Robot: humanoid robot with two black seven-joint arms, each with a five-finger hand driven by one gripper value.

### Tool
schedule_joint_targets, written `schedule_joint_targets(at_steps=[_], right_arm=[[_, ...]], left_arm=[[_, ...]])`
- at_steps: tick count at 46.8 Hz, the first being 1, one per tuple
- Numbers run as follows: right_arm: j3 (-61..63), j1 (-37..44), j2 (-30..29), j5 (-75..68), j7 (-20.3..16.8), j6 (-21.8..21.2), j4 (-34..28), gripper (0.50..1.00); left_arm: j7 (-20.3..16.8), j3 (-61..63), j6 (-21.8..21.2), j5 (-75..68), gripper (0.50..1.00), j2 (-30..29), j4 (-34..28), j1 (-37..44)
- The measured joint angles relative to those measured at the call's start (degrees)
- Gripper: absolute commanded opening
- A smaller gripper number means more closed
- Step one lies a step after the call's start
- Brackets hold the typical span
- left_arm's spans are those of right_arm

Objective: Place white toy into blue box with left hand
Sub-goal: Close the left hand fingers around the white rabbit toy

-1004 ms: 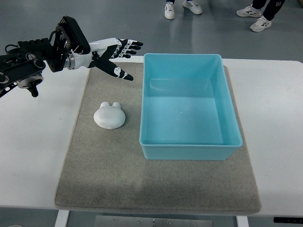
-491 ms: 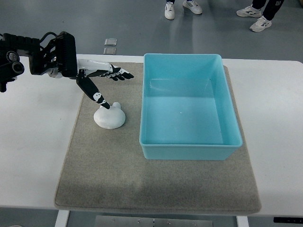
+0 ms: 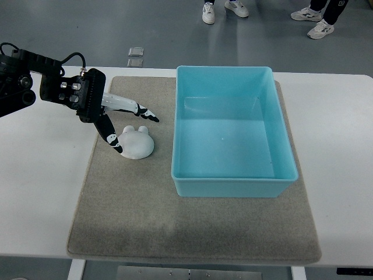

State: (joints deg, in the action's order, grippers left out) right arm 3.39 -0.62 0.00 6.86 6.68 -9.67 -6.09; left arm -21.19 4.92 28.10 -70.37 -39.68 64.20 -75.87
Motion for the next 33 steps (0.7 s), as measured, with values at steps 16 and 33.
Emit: schedule_joint_targets(at_steps=[16,33], right_arm=[[0.01,0.00,0.00,0.00,0.00,0.00,-0.02,0.936],[-0.01,-0.01,0.00,0.00,0.00,0.00,-0.02,0.936]], left_arm=[[0.51,0.18,1.19,-0.64,0.990,0.57,-0.05,0.20],[0.44,0.02,1.00,-0.61,0.975,0.86,-0.43,0.63]])
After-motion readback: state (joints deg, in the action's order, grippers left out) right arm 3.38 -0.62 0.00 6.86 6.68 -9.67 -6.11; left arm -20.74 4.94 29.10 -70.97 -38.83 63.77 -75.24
